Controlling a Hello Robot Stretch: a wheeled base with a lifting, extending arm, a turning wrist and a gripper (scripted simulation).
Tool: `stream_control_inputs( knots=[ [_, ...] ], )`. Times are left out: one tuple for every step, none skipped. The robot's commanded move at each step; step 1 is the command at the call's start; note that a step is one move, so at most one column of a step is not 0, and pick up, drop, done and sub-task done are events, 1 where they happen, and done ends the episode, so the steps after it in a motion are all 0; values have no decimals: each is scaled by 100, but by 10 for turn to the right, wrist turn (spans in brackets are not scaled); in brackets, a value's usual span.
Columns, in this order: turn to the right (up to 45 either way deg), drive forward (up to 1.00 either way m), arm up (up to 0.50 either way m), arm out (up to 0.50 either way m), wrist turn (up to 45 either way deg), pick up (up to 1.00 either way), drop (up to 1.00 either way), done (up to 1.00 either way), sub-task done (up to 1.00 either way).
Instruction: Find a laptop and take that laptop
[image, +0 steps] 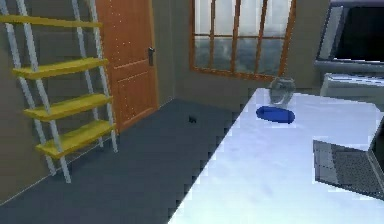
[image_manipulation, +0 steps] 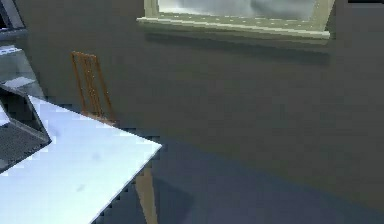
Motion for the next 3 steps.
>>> stream_control_inputs(
  knots=[
    [0, 20, 0, 0, 0, 0, 0, 0, 0],
    [-360, 0, 0, 0, 0, 0, 0, 0, 0],
    [0, 0, 50, 0, 0, 0, 0, 0, 0]
  ],
)
